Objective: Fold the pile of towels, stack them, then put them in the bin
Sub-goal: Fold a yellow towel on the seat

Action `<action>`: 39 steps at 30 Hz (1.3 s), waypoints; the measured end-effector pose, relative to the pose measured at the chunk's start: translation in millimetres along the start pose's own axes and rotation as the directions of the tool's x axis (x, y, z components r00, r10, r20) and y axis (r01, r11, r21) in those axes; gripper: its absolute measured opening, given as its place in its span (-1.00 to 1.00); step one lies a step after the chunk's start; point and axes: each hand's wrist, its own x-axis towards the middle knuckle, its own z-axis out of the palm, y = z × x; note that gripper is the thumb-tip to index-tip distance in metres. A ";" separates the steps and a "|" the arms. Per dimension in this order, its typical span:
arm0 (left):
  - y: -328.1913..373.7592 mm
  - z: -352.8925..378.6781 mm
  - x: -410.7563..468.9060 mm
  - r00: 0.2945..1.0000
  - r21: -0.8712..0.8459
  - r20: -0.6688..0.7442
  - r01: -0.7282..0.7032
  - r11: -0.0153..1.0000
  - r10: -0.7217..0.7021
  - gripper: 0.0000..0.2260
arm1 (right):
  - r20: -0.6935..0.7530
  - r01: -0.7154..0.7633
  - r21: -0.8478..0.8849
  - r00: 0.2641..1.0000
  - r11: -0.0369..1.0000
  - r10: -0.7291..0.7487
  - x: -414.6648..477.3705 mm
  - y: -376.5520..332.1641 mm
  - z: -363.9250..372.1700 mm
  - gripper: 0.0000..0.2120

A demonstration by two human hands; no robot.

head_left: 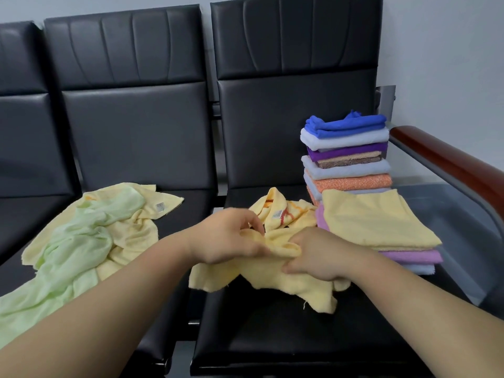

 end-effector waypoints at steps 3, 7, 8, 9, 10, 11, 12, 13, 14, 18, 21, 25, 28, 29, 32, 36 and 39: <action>-14.2 3.5 3.2 0.995 0.227 0.095 0.020 0.974 -0.042 -0.81 | -0.143 0.055 0.201 0.989 0.978 -0.026 -4.3 2.5 -15.6 -0.79; -28.1 4.4 7.4 0.993 -0.147 -0.095 0.053 0.988 -0.067 -0.84 | -0.221 0.162 0.553 0.974 0.817 -0.044 -13.0 4.2 -23.6 -0.83; -28.2 5.1 8.2 0.983 -0.273 -0.159 0.050 0.961 -0.097 -0.89 | -0.196 0.161 0.605 0.979 0.780 -0.050 -13.2 3.9 -22.3 -0.85; -26.0 5.7 9.4 0.970 -0.408 -0.208 0.030 0.912 -0.125 -0.94 | -0.154 0.137 0.605 0.987 0.784 -0.054 -13.8 2.9 -21.4 -0.77; -22.0 5.6 9.8 0.961 -0.533 -0.233 0.000 0.846 -0.147 -0.94 | -0.111 0.105 0.543 0.992 0.833 -0.052 -12.4 3.3 -20.1 -0.67; -18.1 4.4 10.3 0.958 -0.619 -0.239 -0.024 0.785 -0.159 -0.87 | -0.073 0.068 0.424 0.997 0.903 -0.040 -12.4 1.7 -18.1 -0.60; -13.0 3.3 9.9 0.962 -0.656 -0.231 -0.042 0.753 -0.148 -0.82 | -0.055 0.046 0.271 0.998 0.961 -0.033 -10.6 1.6 -15.2 -0.60; -10.0 1.4 9.5 0.969 -0.620 -0.219 -0.046 0.783 -0.117 -0.77 | -0.067 0.029 0.135 0.998 0.990 -0.020 -8.0 1.7 -11.9 -0.66; -7.1 -0.9 7.7 0.980 -0.510 -0.186 -0.040 0.859 -0.064 -0.74 | -0.099 0.009 0.045 0.995 0.999 -0.005 -5.1 2.4 -9.4 -0.73; -11.5 4.2 6.7 0.999 0.206 0.035 -0.023 0.978 0.016 -0.77 | -0.185 0.038 0.122 0.983 0.992 -0.015 0.3 11.9 -11.4 -0.89; -24.0 3.8 9.5 0.999 -0.041 -0.038 -0.009 0.999 0.008 -0.79 | -0.243 0.133 0.396 0.969 0.909 -0.036 -6.1 12.8 -19.0 -0.96; -23.4 1.6 8.5 0.981 -0.579 -0.193 -0.104 0.809 -0.012 -0.72 | -0.145 0.110 0.529 0.989 0.842 -0.039 -13.7 5.7 -20.2 -0.78; -11.1 2.3 9.3 0.970 -0.717 -0.240 -0.152 0.681 -0.037 -0.79 | -0.139 0.038 0.279 0.990 0.959 0.001 -5.2 7.4 -11.1 -0.60; -7.3 0.0 7.9 0.973 -0.707 -0.231 -0.153 0.690 -0.021 -0.76 | -0.160 0.026 0.178 0.987 0.984 0.003 -2.8 9.0 -7.5 -0.64; -9.4 -10.3 2.6 0.987 -0.295 -0.155 -0.077 0.952 0.032 -0.70 | -0.244 -0.026 -0.008 0.969 1.000 0.023 0.7 13.6 -8.6 -0.92; -22.2 -13.1 1.0 0.997 0.138 -0.074 0.030 0.990 -0.020 -0.86 | -0.238 0.034 0.171 0.971 0.985 0.008 -2.1 13.9 -24.2 -0.82; -30.7 -14.1 1.4 0.986 -0.033 -0.163 0.017 0.999 -0.022 -0.87 | -0.233 0.119 0.504 0.972 0.855 0.002 -8.8 9.0 -25.2 -0.95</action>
